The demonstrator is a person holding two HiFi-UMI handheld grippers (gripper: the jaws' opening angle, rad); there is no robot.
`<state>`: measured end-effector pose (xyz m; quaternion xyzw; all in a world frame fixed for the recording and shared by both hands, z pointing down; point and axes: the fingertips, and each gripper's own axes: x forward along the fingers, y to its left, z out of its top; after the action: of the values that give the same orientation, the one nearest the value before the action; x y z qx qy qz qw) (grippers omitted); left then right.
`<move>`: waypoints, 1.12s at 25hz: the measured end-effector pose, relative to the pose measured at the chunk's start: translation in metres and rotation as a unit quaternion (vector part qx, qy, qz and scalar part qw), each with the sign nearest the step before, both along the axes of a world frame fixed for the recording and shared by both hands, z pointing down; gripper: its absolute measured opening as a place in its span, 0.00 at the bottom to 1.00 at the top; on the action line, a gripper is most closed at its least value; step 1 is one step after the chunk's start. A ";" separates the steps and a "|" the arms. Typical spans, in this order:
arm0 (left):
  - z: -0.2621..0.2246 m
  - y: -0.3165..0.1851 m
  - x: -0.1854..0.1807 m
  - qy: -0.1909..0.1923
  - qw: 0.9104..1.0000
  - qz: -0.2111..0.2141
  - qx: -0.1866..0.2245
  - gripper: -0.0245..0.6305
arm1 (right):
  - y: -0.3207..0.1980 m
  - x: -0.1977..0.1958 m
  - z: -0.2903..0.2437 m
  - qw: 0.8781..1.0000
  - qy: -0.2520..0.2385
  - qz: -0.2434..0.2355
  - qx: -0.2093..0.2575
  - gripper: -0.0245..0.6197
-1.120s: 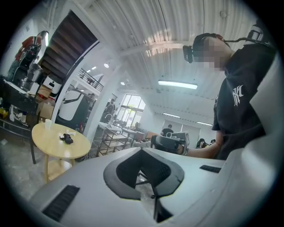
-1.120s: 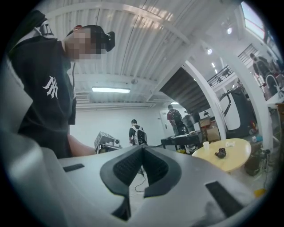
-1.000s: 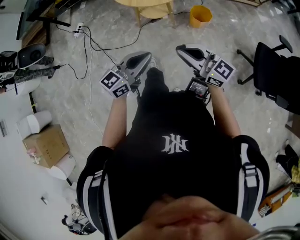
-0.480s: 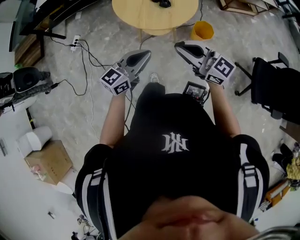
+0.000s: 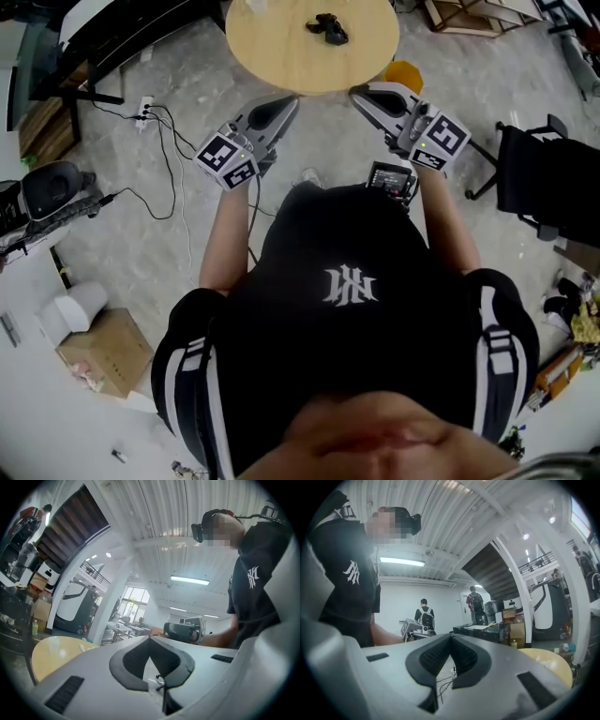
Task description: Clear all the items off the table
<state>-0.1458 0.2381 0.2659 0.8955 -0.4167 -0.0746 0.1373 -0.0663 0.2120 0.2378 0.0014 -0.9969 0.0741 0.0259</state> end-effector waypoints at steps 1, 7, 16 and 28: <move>0.002 -0.004 -0.002 0.002 1.000 0.001 0.001 0.06 | -0.004 -0.002 0.001 1.000 0.002 0.002 0.001 0.04; 0.007 -0.032 -0.012 0.015 1.000 -0.006 0.004 0.06 | -0.033 -0.006 0.005 1.000 0.013 0.012 0.004 0.04; 0.021 -0.088 -0.028 0.014 0.999 -0.030 -0.028 0.06 | -0.100 -0.023 0.017 1.000 0.008 -0.012 -0.021 0.04; 0.018 -0.189 -0.059 -0.026 0.995 -0.076 -0.055 0.06 | -0.220 -0.059 0.018 0.996 -0.033 -0.072 -0.028 0.04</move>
<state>-0.2045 0.0495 0.2840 0.8540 -0.4905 -0.0381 0.1692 -0.1256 -0.0079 0.2562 -0.0736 -0.9922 0.1001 -0.0016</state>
